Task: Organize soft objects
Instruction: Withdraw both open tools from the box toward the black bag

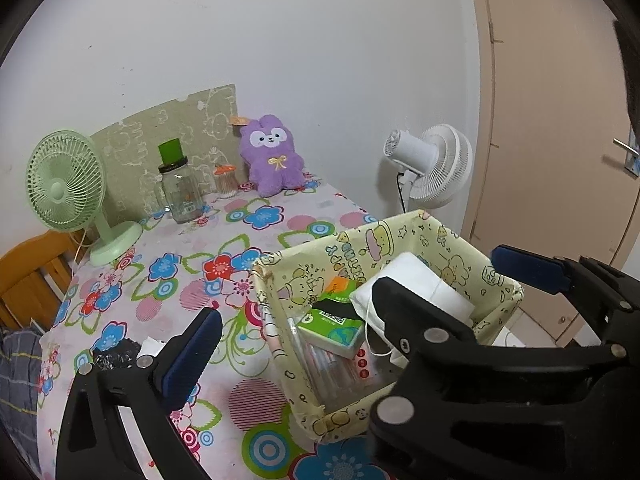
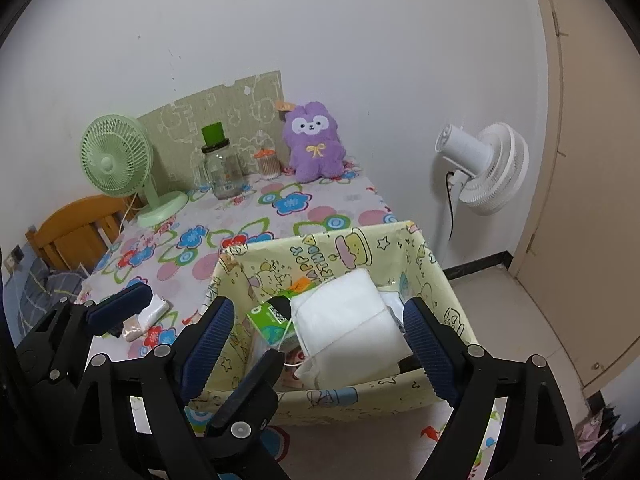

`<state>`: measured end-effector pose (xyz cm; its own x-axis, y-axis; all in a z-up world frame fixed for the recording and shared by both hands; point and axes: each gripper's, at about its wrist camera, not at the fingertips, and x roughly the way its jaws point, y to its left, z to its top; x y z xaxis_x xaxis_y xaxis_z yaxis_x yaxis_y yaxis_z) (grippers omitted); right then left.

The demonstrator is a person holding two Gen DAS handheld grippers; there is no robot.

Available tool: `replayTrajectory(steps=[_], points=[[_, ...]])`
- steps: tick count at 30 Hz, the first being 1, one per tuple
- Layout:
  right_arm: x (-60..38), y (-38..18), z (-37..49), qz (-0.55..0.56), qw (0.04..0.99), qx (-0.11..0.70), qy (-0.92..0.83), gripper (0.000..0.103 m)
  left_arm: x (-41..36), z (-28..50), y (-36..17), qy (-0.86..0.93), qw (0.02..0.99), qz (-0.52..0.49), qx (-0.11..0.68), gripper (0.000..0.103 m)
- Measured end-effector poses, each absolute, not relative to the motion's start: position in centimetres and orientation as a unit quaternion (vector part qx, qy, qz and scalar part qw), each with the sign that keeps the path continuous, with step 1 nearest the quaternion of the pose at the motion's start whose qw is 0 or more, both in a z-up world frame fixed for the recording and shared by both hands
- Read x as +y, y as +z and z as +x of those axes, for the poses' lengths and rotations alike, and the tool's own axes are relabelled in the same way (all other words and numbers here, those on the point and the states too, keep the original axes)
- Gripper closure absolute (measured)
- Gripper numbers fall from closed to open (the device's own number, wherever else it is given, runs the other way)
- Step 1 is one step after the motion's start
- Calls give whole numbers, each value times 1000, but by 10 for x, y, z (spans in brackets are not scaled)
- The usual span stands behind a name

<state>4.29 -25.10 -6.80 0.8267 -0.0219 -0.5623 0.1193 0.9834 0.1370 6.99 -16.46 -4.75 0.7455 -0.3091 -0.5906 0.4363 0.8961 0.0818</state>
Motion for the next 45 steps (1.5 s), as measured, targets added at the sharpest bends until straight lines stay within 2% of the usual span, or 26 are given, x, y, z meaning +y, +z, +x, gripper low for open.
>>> replayTrajectory(steps=[22, 45], points=[[-209, -30, 25, 67, 969, 236, -36, 0, -122, 54, -13, -181, 945, 91, 256, 0], [-145, -23, 33, 58, 973, 224, 6, 0, -55, 52, -8, -132, 960, 70, 238, 0]])
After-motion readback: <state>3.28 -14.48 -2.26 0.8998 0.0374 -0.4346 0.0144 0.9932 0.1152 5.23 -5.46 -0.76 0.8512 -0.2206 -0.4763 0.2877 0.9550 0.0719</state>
